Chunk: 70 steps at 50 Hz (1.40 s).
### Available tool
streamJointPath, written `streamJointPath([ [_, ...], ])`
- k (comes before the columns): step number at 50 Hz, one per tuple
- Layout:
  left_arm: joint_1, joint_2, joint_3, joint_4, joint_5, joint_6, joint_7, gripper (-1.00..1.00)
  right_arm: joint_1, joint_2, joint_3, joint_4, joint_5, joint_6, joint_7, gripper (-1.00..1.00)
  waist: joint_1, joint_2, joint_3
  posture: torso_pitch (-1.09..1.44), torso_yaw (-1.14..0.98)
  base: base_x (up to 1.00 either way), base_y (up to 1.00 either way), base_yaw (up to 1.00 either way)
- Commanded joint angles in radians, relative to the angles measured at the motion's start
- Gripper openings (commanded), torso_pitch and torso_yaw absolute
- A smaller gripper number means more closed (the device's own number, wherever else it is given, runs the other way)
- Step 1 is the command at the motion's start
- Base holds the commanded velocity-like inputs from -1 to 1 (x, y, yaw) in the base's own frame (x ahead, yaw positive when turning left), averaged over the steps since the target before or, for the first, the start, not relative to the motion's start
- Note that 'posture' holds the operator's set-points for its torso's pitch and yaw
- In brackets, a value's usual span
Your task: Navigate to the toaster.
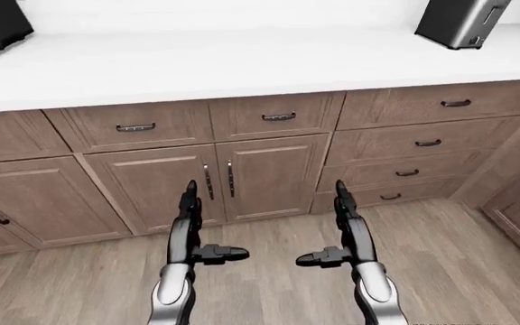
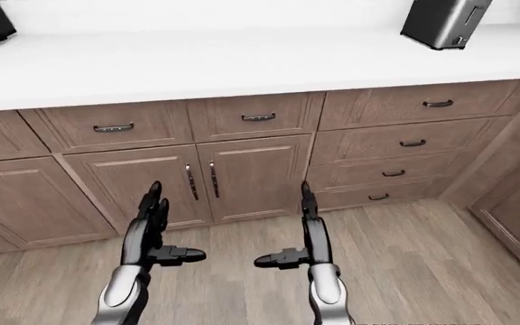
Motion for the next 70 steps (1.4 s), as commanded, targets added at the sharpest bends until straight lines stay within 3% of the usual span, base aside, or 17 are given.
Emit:
streamJointPath([
  [1,-0.015,0.009,0.007,-0.043,-0.002,-0.027,-0.002,1.0,-0.014,0.005,0.005,-0.039,0.0,-0.028,-0.004,1.0,0.005,-0.004,-0.012,0.0,0.0,0.0,-0.28,0.0],
  [14,-0.015,0.009,0.007,-0.043,-0.002,-0.027,-0.002,1.0,-0.013,0.004,0.009,-0.037,-0.006,-0.031,-0.001,1.0,0.008,0.135,-0.01,0.0,0.0,0.0,-0.28,0.0],
  [15,-0.015,0.009,0.007,-0.043,-0.002,-0.027,-0.002,1.0,-0.013,0.005,0.009,-0.04,-0.007,-0.029,-0.001,1.0,0.022,0.109,-0.001,0.0,0.0,0.0,-0.28,0.0],
  [22,-0.015,0.009,0.007,-0.043,-0.002,-0.027,-0.002,1.0,-0.022,0.004,0.003,-0.019,-0.002,-0.04,-0.003,1.0,0.018,0.083,-0.006,0.0,0.0,0.0,-0.28,0.0],
  [27,-0.015,0.009,0.007,-0.043,-0.002,-0.027,-0.002,1.0,-0.019,0.005,0.003,-0.033,0.001,-0.027,-0.004,1.0,0.01,-0.04,-0.018,0.0,0.0,0.0,-0.28,0.0],
  [28,-0.015,0.009,0.007,-0.043,-0.002,-0.027,-0.002,1.0,-0.019,0.005,0.003,-0.031,0.001,-0.028,-0.004,1.0,0.005,0.012,-0.013,0.0,0.0,0.0,-0.28,0.0],
  [37,-0.015,0.009,0.007,-0.043,-0.002,-0.027,-0.002,1.0,-0.015,0.004,0.005,-0.039,-0.003,-0.026,-0.003,1.0,0.01,0.075,0.006,0.0,0.0,0.0,-0.28,0.0],
  [41,-0.015,0.009,0.007,-0.043,-0.002,-0.027,-0.002,1.0,-0.015,0.004,0.006,-0.038,-0.004,-0.026,-0.003,1.0,0.013,0.152,-0.009,0.0,0.0,0.0,-0.28,0.0],
  [42,-0.015,0.009,0.007,-0.043,-0.002,-0.027,-0.002,1.0,-0.018,0.004,0.005,-0.032,-0.004,-0.03,-0.004,1.0,0.023,0.106,0.0,0.0,0.0,0.0,-0.28,0.0],
  [46,-0.015,0.009,0.007,-0.043,-0.002,-0.027,-0.002,1.0,-0.019,0.004,0.006,-0.028,-0.005,-0.033,-0.005,1.0,0.019,0.116,-0.014,0.0,0.0,0.0,-0.28,0.0],
  [50,-0.015,0.009,0.007,-0.043,-0.002,-0.027,-0.002,1.0,-0.023,0.004,0.004,-0.019,-0.003,-0.038,-0.004,1.0,0.021,0.073,-0.004,0.0,0.0,0.0,-0.28,0.0],
  [52,-0.015,0.009,0.007,-0.043,-0.002,-0.027,-0.002,1.0,-0.016,0.004,0.005,-0.035,-0.004,-0.03,-0.003,1.0,0.019,0.035,-0.005,0.0,0.0,0.0,-0.29,0.0],
  [54,-0.015,0.009,0.007,-0.043,-0.002,-0.027,-0.002,1.0,-0.018,0.004,0.004,-0.029,-0.003,-0.033,-0.002,1.0,0.01,-0.048,-0.027,0.0,0.0,0.0,-0.28,0.0],
  [55,-0.015,0.009,0.007,-0.043,-0.002,-0.027,-0.002,1.0,-0.014,0.004,0.006,-0.04,-0.004,-0.026,-0.002,1.0,0.004,0.005,-0.014,0.0,0.0,0.0,-0.28,0.0],
  [65,-0.015,0.009,0.007,-0.043,-0.002,-0.027,-0.002,1.0,-0.017,0.004,0.006,-0.037,-0.005,-0.028,-0.001,1.0,0.012,0.078,0.007,0.0,0.0,0.0,-0.28,0.0],
  [69,-0.015,0.009,0.007,-0.043,-0.002,-0.027,-0.002,1.0,-0.022,0.003,0.004,-0.023,-0.004,-0.036,-0.001,1.0,0.016,0.158,-0.012,0.0,0.0,0.0,-0.28,0.0],
  [70,-0.015,0.009,0.007,-0.043,-0.002,-0.027,-0.002,1.0,-0.02,0.004,0.005,-0.027,-0.004,-0.034,-0.001,1.0,0.028,0.105,0.004,0.0,0.0,0.0,-0.28,0.0],
])
